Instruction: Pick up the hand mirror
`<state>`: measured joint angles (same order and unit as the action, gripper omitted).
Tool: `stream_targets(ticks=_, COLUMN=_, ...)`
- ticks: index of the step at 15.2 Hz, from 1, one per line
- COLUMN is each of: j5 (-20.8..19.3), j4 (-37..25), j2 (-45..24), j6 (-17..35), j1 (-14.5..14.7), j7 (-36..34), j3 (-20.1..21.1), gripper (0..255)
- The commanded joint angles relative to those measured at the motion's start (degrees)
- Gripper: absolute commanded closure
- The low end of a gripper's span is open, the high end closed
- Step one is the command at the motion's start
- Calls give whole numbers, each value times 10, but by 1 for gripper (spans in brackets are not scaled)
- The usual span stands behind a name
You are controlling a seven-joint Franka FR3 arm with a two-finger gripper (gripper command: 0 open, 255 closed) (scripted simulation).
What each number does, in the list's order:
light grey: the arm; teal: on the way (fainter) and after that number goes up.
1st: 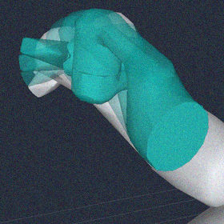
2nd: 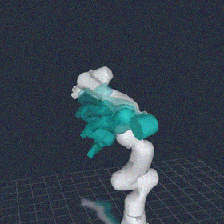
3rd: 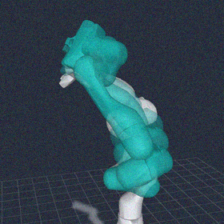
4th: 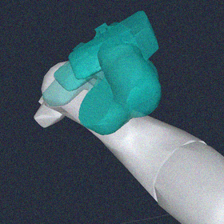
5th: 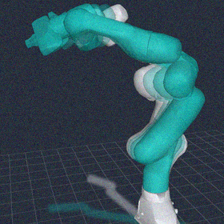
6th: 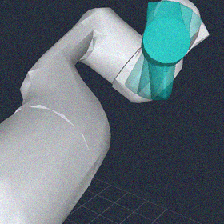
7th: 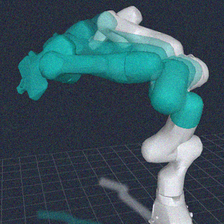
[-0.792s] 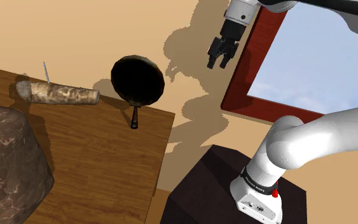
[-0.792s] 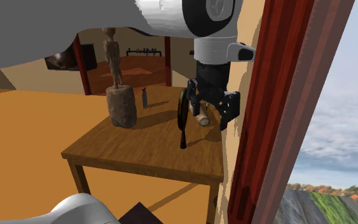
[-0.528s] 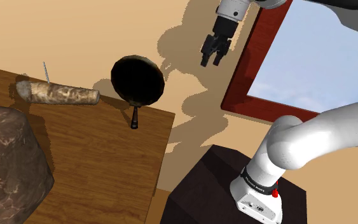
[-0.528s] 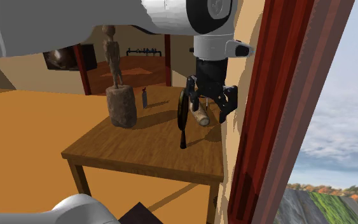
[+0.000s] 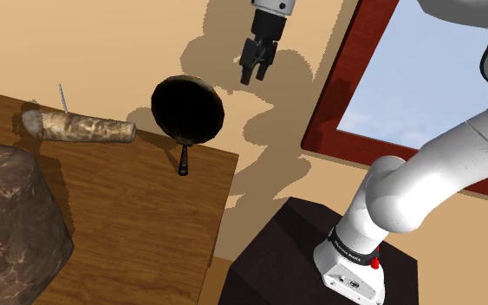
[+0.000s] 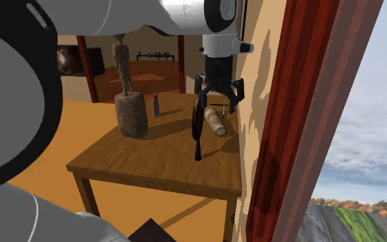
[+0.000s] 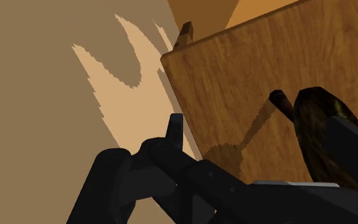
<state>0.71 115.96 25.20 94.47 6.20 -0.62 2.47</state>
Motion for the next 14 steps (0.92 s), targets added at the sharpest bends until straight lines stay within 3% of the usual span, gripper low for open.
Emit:
stream_targets(ticks=1, j5=-3, j4=-44, j2=-45, j6=-2, j1=11, j7=13, j3=11, gripper=0)
stream_targets(ticks=11, j5=-38, j4=-238, j2=-226, j6=-31, j1=67, j7=57, j3=80, gripper=0)
stream_targets(ticks=14, j5=-40, j4=-226, j2=-229, j6=-17, j1=70, j7=59, j3=82, gripper=0)
